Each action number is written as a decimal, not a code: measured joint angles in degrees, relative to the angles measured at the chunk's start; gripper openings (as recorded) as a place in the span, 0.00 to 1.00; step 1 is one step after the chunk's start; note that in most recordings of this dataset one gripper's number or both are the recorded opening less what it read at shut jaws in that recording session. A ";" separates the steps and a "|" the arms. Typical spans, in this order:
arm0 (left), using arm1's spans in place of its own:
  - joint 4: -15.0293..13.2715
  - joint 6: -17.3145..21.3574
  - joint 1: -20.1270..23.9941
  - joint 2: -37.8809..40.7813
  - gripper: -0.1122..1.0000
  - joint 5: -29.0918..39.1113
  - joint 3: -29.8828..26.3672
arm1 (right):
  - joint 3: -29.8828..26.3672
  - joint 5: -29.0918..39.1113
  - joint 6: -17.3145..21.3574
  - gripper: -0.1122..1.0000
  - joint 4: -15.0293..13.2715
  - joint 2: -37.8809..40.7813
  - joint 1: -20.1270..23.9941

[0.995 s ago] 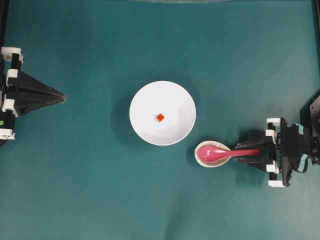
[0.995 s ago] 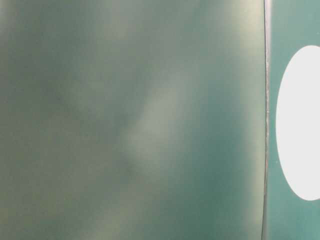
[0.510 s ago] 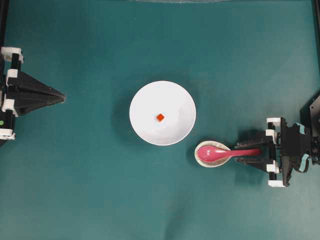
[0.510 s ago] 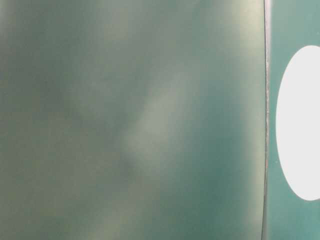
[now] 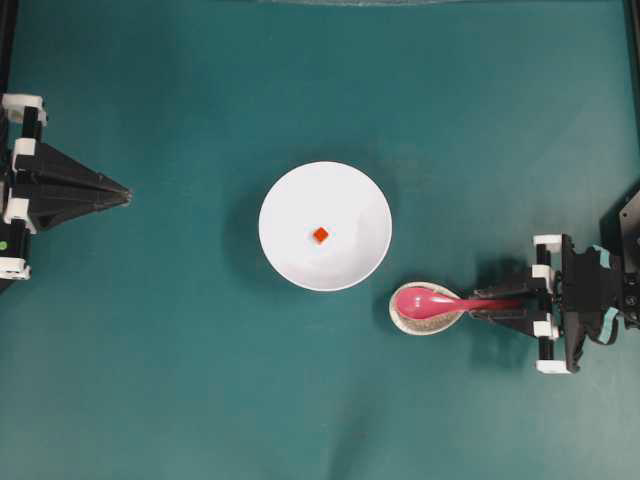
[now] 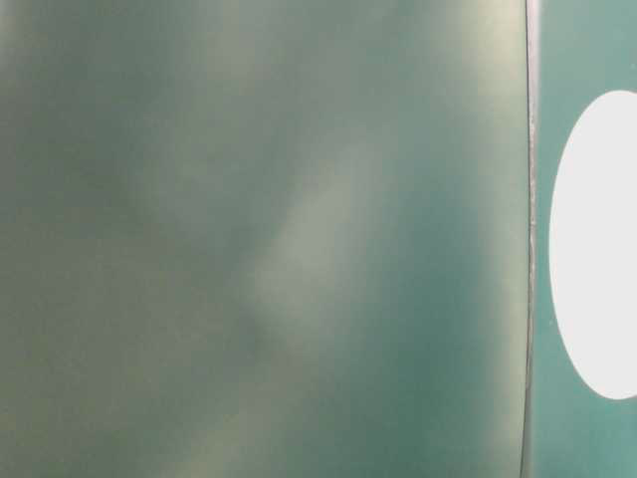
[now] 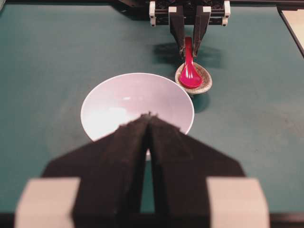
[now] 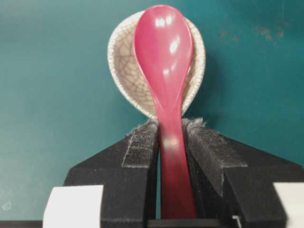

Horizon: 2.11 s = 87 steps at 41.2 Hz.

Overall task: Grip the spoon and scoop the red block from the bowl with right arm.
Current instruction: 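Lift the pink spoon with the right gripper and carry it over the bowl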

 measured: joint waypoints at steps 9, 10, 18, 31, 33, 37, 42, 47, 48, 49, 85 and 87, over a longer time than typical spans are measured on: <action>0.00 -0.44 0.00 0.00 0.10 0.62 0.00 | 0.00 0.62 -0.70 0.31 0.00 -3.08 0.00; 0.00 -0.44 -0.09 0.00 0.10 0.79 0.00 | 0.09 0.88 -0.79 0.31 0.00 -3.96 0.00; 0.00 -0.62 0.00 0.00 0.10 1.49 0.00 | 0.09 6.24 -3.96 0.31 0.00 -13.45 -0.62; 0.00 -0.62 0.00 0.00 0.10 2.37 0.00 | -4.22 25.49 -18.02 0.31 0.09 -30.59 -10.55; 0.00 -0.62 0.00 0.00 0.10 2.55 0.00 | -5.36 29.53 -20.74 0.31 0.09 -33.05 -13.45; 0.00 -0.62 0.00 0.00 0.10 2.72 0.00 | -7.56 36.65 -25.75 0.31 0.09 -37.09 -19.51; 0.00 -0.53 0.00 0.00 0.10 2.99 0.00 | -10.11 44.91 -31.11 0.31 0.00 -41.13 -27.16; 0.00 -0.53 0.00 0.00 0.10 3.87 0.00 | -12.57 52.73 -35.07 0.31 -0.18 -44.03 -33.84; 0.00 -0.53 0.00 0.00 0.10 4.04 0.00 | -13.01 54.05 -35.60 0.31 -0.26 -44.38 -34.98; 0.09 -0.53 0.00 0.00 0.10 4.31 0.00 | -13.62 55.72 -36.39 0.31 -0.44 -44.82 -36.39; 0.18 -0.09 5.01 -0.44 0.10 7.21 0.00 | -34.10 91.85 -23.29 0.31 -5.36 -38.23 -58.62; 0.18 -0.09 5.19 -0.44 0.10 7.82 0.00 | -35.68 93.52 -21.01 0.31 -5.71 -36.30 -58.71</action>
